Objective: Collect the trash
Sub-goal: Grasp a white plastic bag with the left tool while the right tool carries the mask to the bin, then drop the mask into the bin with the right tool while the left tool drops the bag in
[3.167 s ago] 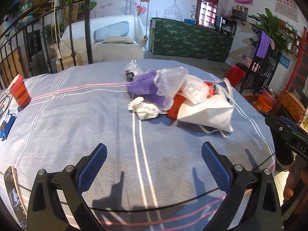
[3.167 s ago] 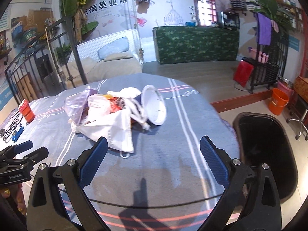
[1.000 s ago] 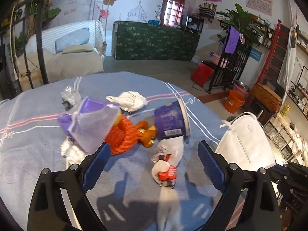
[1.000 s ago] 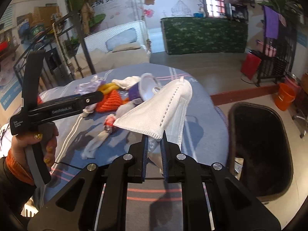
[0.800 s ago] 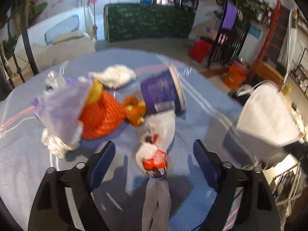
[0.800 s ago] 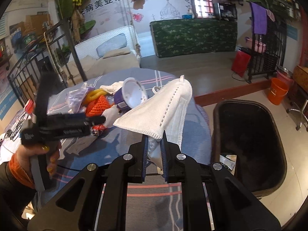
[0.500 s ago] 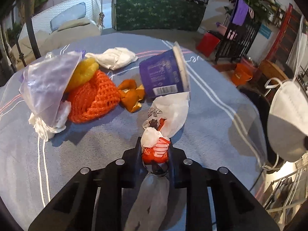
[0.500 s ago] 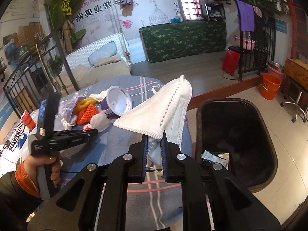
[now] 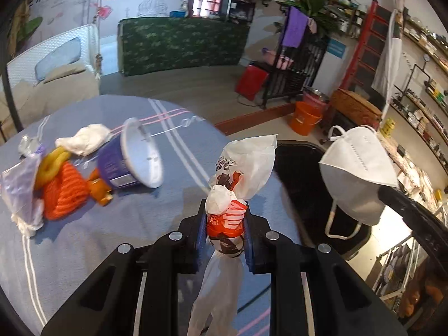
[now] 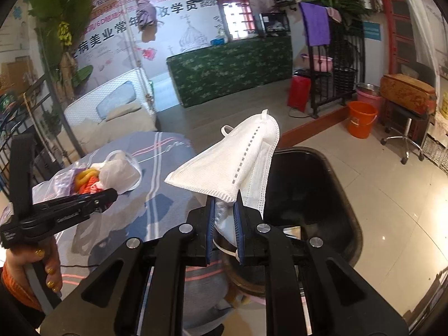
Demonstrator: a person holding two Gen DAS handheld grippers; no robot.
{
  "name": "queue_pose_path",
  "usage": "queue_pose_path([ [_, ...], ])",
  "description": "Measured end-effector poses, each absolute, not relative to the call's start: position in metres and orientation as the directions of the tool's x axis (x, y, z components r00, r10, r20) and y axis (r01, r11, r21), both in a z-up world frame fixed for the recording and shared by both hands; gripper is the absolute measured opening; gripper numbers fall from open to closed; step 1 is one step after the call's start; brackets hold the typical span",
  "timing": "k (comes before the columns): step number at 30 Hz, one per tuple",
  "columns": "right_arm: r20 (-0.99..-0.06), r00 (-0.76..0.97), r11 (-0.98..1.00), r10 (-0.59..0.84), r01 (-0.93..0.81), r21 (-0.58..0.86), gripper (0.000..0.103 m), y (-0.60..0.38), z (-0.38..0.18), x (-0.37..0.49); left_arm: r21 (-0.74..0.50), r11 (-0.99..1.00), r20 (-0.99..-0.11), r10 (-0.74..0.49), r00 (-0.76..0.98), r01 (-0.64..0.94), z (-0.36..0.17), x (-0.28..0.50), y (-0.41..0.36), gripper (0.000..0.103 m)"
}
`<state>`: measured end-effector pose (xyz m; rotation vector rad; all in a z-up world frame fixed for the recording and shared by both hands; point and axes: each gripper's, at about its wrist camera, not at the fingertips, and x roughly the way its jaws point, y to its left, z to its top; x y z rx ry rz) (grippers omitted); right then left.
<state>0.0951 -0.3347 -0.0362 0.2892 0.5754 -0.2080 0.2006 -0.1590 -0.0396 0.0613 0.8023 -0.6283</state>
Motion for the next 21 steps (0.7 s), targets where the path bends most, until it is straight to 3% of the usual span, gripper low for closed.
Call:
queue_pose_path([
  [19, -0.705, 0.689, 0.890, -0.170, 0.414, 0.190, 0.014, -0.392, -0.112, 0.140, -0.171, 0.740, -0.664, -0.575, 0.479, 0.651, -0.040, 0.178, -0.214, 0.022],
  [21, -0.715, 0.677, 0.885, -0.175, 0.426, 0.188, 0.021, -0.394, -0.118, 0.142, -0.176, 0.737, -0.668, -0.577, 0.471, 0.653, -0.042, 0.178, -0.216, 0.022],
])
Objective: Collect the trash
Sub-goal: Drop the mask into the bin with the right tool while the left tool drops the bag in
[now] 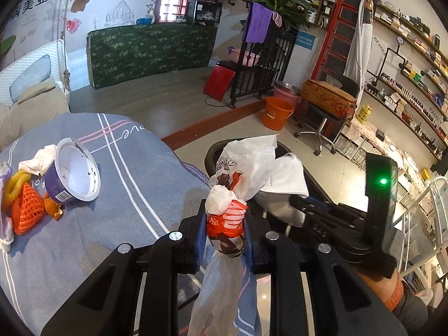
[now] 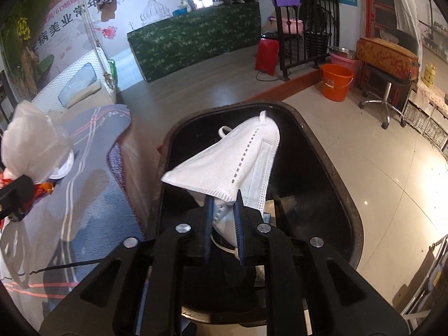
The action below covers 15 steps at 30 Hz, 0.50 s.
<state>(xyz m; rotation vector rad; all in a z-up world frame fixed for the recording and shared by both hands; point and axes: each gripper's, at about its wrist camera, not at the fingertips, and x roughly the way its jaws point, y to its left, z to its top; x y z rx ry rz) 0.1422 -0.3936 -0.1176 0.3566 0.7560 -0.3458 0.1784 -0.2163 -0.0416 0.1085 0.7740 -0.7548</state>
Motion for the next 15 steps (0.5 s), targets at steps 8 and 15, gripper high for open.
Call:
queue_pose_path([
  [8, -0.707, 0.677, 0.868, -0.205, 0.459, 0.188, 0.066, -0.389, -0.121, 0.128, -0.190, 0.716, -0.682, -0.589, 0.435, 0.672, -0.046, 0.179, -0.232, 0.022],
  [15, -0.667, 0.688, 0.846, -0.286, 0.508, 0.162, 0.074, -0.393, -0.103, 0.096, -0.192, 0.678, -0.693, -0.606, 0.391, 0.709, -0.045, 0.184, -0.267, 0.022],
])
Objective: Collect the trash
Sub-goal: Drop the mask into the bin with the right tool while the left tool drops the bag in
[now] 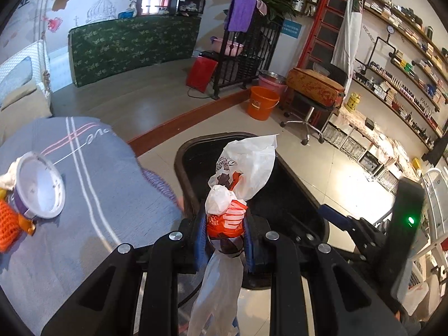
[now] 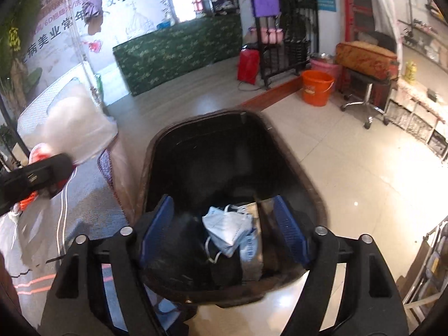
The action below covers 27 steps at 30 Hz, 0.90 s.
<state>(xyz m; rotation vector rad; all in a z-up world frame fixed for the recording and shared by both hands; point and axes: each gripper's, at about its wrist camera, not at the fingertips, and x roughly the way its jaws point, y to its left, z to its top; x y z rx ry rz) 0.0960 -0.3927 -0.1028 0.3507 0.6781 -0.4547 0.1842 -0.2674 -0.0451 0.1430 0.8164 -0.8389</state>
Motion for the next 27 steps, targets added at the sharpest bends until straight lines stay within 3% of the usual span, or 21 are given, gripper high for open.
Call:
queue_pose_path([
  [19, -0.677, 0.639, 0.779, -0.365, 0.608, 0.154, 0.075, -0.411, -0.101, 0.054, -0.171, 0.636, -0.760, -0.572, 0.311, 0.752, -0.061, 0.188, -0.345, 0.023],
  [21, -0.676, 0.636, 0.774, -0.372, 0.615, 0.153, 0.083, -0.410, -0.101, 0.051, -0.168, 0.636, -0.763, -0.568, 0.309, 0.753, -0.061, 0.187, -0.346, 0.034],
  [22, -0.672, 0.637, 0.772, -0.378, 0.618, 0.151, 0.084, -0.410, -0.100, 0.050, -0.170, 0.634, -0.764, -0.568, 0.305, 0.754, -0.061, 0.188, -0.345, 0.038],
  [24, -0.671, 0.636, 0.772, -0.381, 0.618, 0.148, 0.084, -0.411, -0.099, 0.048, -0.178, 0.625, -0.761, -0.577, 0.297, 0.760, -0.060, 0.187, -0.344, 0.062],
  [27, -0.673, 0.635, 0.772, -0.379, 0.618, 0.148, 0.085, -0.412, -0.098, 0.049, -0.151, 0.640, -0.748, -0.572, 0.336, 0.754, -0.057, 0.185, -0.339, 0.077],
])
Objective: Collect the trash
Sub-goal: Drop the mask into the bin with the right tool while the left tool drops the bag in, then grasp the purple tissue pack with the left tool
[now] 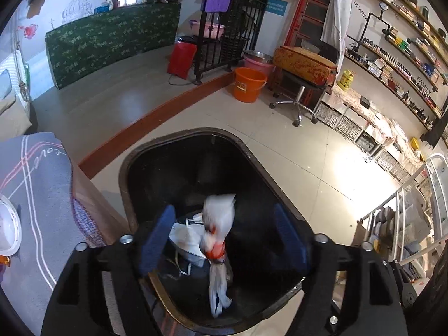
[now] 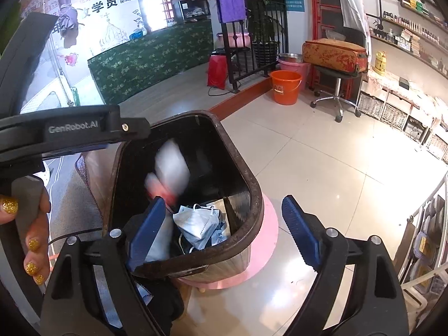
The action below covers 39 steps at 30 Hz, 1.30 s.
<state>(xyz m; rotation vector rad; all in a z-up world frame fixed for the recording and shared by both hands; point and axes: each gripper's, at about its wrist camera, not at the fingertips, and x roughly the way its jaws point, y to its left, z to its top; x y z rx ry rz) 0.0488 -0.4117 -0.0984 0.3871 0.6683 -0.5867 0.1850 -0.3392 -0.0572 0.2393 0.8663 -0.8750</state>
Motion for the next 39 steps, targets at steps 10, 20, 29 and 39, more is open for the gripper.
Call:
queue_pose_path([
  [10, -0.672, 0.644, 0.782, -0.367, 0.604, 0.153, 0.089, -0.408, -0.095, 0.056, -0.083, 0.692, -0.721, -0.538, 0.437, 0.717, -0.043, 0.188, -0.321, 0.097],
  [20, -0.661, 0.676, 0.816, -0.326, 0.554, 0.164, 0.091, -0.387, -0.089, 0.072, -0.092, 0.756, -0.666, -0.530, 0.524, 0.648, -0.029, 0.188, -0.257, 0.097],
  [29, -0.628, 0.732, 0.874, -0.264, 0.457, 0.166, 0.092, -0.348, -0.071, 0.097, -0.078, 0.826, -0.631, -0.475, 0.614, 0.558, -0.016, 0.189, -0.194, 0.097],
  [39, -0.611, 0.778, 0.936, -0.146, 0.308, 0.168, 0.095, -0.297, -0.055, 0.130, -0.038, 0.911, -0.590, -0.353, 0.726, 0.411, -0.005, 0.182, -0.115, 0.097],
])
